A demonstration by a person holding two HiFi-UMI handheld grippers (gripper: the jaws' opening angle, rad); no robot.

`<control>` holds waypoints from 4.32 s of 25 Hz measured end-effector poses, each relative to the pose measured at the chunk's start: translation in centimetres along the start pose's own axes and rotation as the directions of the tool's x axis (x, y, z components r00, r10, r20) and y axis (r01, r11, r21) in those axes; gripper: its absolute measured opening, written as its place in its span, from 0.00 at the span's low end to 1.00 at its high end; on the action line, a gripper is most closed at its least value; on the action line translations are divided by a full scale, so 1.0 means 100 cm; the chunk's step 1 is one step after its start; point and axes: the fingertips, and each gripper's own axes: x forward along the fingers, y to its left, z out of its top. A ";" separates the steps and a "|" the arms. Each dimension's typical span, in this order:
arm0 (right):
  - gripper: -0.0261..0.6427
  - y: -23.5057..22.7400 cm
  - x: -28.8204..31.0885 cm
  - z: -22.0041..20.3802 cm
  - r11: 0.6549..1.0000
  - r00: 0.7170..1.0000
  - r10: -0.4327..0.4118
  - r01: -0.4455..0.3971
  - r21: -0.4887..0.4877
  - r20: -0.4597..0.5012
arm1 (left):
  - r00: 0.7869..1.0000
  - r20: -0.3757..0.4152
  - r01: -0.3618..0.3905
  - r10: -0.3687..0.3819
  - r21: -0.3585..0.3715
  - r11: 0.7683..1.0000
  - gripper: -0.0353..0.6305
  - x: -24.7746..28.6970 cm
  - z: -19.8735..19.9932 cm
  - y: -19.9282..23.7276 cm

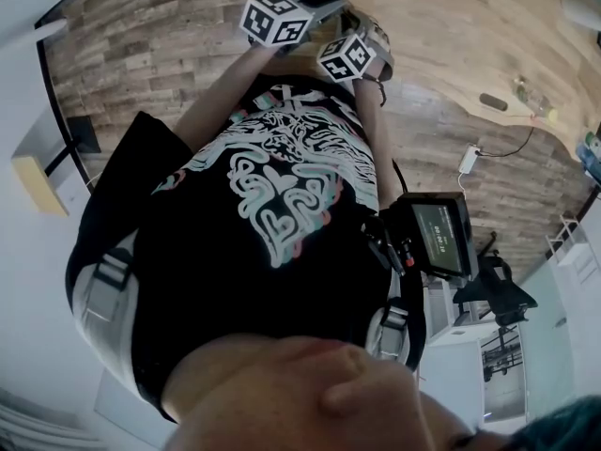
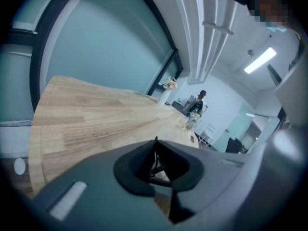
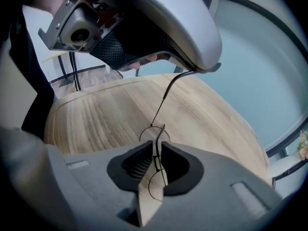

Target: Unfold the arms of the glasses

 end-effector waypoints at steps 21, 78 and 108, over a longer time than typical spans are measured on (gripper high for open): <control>0.05 -0.019 -0.022 0.009 0.995 0.992 -0.059 0.050 0.081 0.112 | 0.999 -0.004 -0.038 0.038 -0.014 0.999 0.06 0.000 0.005 0.012; 0.04 -0.083 -0.061 -0.039 0.745 0.930 -0.259 0.020 0.666 0.261 | 0.995 -0.013 -0.100 0.100 -0.041 0.994 0.06 0.003 -0.009 0.030; 0.04 -0.084 -0.062 -0.039 0.750 0.926 -0.260 0.014 0.661 0.275 | 0.996 -0.002 -0.093 0.093 -0.052 0.994 0.06 0.002 -0.008 0.030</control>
